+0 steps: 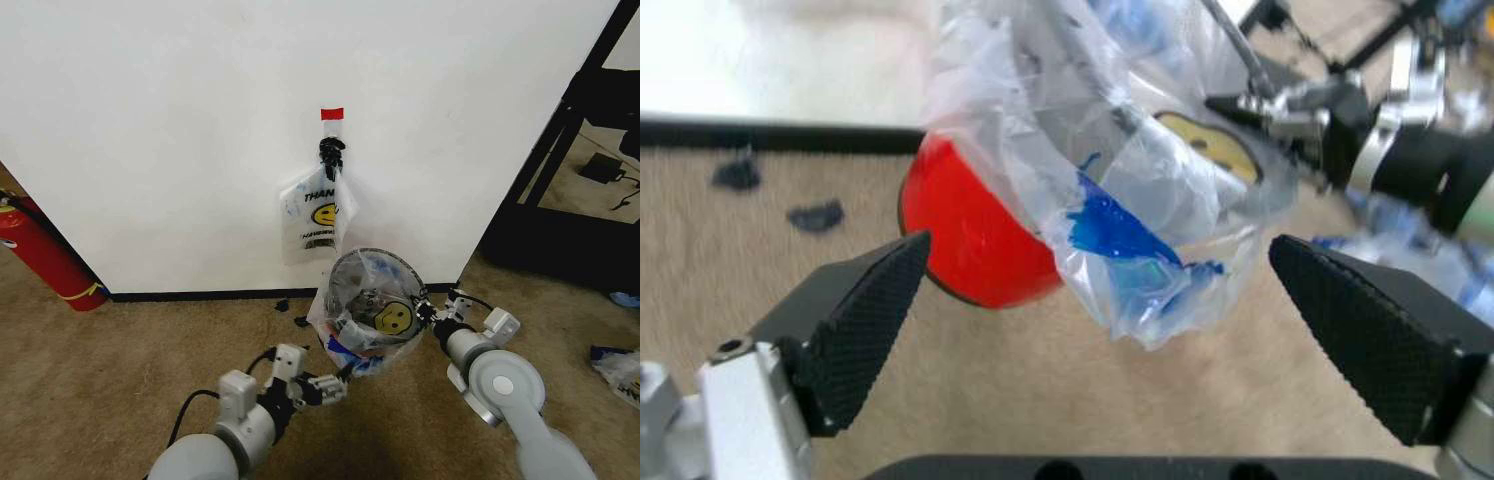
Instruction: Pick up the garbage bag from the wall and place it over the trash bin.
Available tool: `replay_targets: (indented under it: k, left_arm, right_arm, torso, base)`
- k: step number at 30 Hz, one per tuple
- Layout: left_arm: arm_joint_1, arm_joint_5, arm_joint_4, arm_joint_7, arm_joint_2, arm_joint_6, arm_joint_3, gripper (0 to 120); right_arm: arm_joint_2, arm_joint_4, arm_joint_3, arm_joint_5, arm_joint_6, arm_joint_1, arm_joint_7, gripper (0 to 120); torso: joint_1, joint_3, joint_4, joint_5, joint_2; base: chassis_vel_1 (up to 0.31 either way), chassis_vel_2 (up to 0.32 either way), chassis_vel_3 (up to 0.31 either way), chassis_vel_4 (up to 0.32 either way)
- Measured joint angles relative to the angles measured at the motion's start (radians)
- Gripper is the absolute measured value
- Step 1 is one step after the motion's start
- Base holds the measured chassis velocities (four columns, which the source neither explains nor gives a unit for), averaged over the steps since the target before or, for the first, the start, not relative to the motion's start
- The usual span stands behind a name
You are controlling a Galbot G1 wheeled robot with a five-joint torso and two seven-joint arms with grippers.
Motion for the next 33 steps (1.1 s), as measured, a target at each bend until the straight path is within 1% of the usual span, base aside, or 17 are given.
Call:
replay_targets:
  k: [3, 4, 7, 8, 10, 11, 15, 17, 18, 19, 21, 25, 26, 29, 33]
  left_arm:
    - [0.012, -0.112, -0.022, -0.05, -0.023, -0.015, -0.011, 96]
    - [0.012, -0.112, -0.022, -0.05, -0.023, -0.015, -0.011, 96]
    - [0.0, -0.236, -0.03, -0.068, -0.044, -0.019, -0.013, 90]
    - [-0.013, -0.275, -0.03, -0.078, -0.056, -0.008, -0.012, 86]
    - [-0.041, -0.318, -0.017, -0.096, -0.086, 0.008, 0.008, 78]
    - [-0.041, -0.318, -0.017, -0.096, -0.086, 0.008, 0.008, 78]
    - [-0.085, -0.337, 0.039, -0.118, -0.148, 0.01, 0.049, 65]
    - [-0.094, -0.34, 0.063, -0.129, -0.167, 0.006, 0.056, 59]
    - [-0.094, -0.341, 0.07, -0.131, -0.17, 0.004, 0.057, 54]
    - [-0.094, -0.341, 0.07, -0.131, -0.17, 0.004, 0.057, 54]
    - [-0.093, -0.341, 0.075, -0.132, -0.17, 0.002, 0.056, 47]
    - [-0.1, -0.338, 0.081, -0.13, -0.175, 0.002, 0.055, 30]
    - [-0.1, -0.338, 0.081, -0.13, -0.175, 0.002, 0.055, 30]
    - [-0.105, -0.332, 0.09, -0.13, -0.177, 0.005, 0.055, 19]
    - [-0.104, -0.326, 0.097, -0.13, -0.17, 0.01, 0.055, 16]
  right_arm:
    - [-0.003, -0.003, 0.0, -0.004, 0.002, 0.001, -0.001, 0]
    - [-0.003, -0.003, 0.0, -0.004, 0.002, 0.001, -0.001, 0]
    - [-0.004, -0.003, 0.0, -0.005, 0.004, 0.0, 0.0, 0]
    - [-0.004, -0.001, 0.0, -0.006, 0.004, -0.002, 0.001, 0]
    - [-0.003, 0.006, -0.002, -0.008, 0.007, -0.007, 0.004, 0]
    - [-0.003, 0.006, -0.002, -0.008, 0.007, -0.007, 0.004, 0]
    - [-0.001, 0.018, -0.006, -0.016, 0.018, -0.016, 0.005, 0]
    - [-0.001, 0.023, -0.006, -0.016, 0.021, -0.018, 0.007, 0]
    - [0.0, 0.025, -0.006, -0.016, 0.021, -0.019, 0.009, 0]
    - [0.0, 0.025, -0.006, -0.016, 0.021, -0.019, 0.009, 0]
    - [0.0, 0.026, -0.005, -0.017, 0.021, -0.019, 0.01, 0]
    - [0.001, 0.026, -0.007, -0.021, 0.023, -0.017, 0.011, 0]
    - [0.001, 0.026, -0.007, -0.021, 0.023, -0.017, 0.011, 0]
    - [0.003, 0.029, -0.008, -0.022, 0.026, -0.015, 0.011, 0]
    - [0.003, 0.036, -0.008, -0.022, 0.027, -0.015, 0.011, 0]
  torso:
    - [0.0, 0.0, -0.0001, 0.0, 0.0]
    - [0.0, 0.0, -0.0001, 0.0, 0.0]
    - [0.0, 0.0, 0.0, 0.0, 0.0]
    - [0.0, 0.0, 0.0, 0.0001, 0.0]
    - [0.0, 0.0, -0.0002, 0.0, 0.0]
    - [0.0, 0.0, -0.0002, 0.0, 0.0]
    - [0.0, 0.0, -0.0003, 0.0, 0.0]
    - [0.0, 0.0, -0.0003, 0.0, 0.0]
    - [0.0, 0.0, -0.0002, 0.0, 0.0]
    - [0.0, 0.0, -0.0002, 0.0, 0.0]
    - [0.0, 0.0, -0.0001, 0.0, 0.0]
    - [0.0, 0.0, -0.0001, 0.0, 0.0]
    - [0.0, 0.0, -0.0001, 0.0, 0.0]
    - [0.0, 0.0, -0.0002, 0.0, 0.0]
    - [0.0, 0.0, -0.0001, 0.0, 0.0]
  base:
    - [0.0, 0.0, 0.0, 0.0]
    - [0.0, 0.0, 0.0, 0.0]
    - [0.0, 0.0, 0.0, 0.0]
    - [0.0, 0.0, 0.0, 0.0]
    - [0.0, 0.0, 0.0, 0.0]
    - [0.0, 0.0, 0.0, 0.0]
    - [0.0, 0.0, 0.0, 0.0]
    - [0.0, 0.0, 0.0, 0.0]
    - [0.0, 0.0, 0.0, 0.0]
    - [0.0, 0.0, 0.0, 0.0]
    - [0.0, 0.0, 0.0, 0.0]
    - [0.0, 0.0, 0.0, 0.0]
    - [0.0, 0.0, 0.0, 0.0]
    - [0.0, 0.0, 0.0, 0.0]
    - [0.0, 0.0, 0.0, 0.0]
